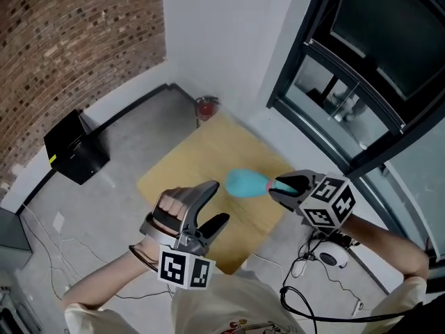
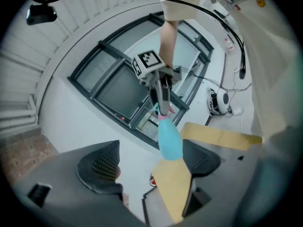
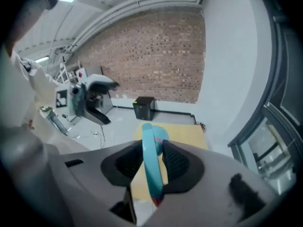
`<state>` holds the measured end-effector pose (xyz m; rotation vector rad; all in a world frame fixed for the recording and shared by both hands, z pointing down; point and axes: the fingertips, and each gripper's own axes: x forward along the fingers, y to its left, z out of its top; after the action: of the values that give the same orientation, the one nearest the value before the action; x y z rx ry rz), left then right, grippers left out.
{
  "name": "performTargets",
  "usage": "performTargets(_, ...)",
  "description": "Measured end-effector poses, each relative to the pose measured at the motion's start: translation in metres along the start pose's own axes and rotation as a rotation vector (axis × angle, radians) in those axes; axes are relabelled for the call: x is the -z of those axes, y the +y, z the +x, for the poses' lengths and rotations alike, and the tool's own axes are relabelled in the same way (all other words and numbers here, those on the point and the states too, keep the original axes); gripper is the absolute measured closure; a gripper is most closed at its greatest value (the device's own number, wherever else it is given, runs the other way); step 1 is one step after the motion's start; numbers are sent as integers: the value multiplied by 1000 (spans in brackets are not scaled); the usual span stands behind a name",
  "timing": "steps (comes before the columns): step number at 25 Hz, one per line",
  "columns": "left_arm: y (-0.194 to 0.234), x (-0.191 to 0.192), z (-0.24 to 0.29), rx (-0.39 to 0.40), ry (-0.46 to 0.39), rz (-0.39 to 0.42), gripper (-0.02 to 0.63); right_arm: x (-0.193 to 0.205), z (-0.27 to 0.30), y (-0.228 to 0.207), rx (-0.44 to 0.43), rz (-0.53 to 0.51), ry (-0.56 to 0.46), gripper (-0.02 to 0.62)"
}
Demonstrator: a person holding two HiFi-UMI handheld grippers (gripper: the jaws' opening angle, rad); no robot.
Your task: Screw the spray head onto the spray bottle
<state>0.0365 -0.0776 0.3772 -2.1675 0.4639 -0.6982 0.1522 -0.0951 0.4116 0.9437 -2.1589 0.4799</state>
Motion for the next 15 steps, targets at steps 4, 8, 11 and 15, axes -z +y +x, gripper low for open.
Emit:
performTargets(4,-17,13,-12,10,63,-223,559,71,96,-29,13,68,253,471)
performTargets(8,-33,24,-19,22,115,-466,598,123,174,-45,34,-1,490,471)
performTargets(11,-41,30,-27,7,149,-572,598,155,210,-54,44,-73,659,471)
performTargets(15,-47,45,-39,-3,193,-618,598,159,235,-54,30,-92,735,469)
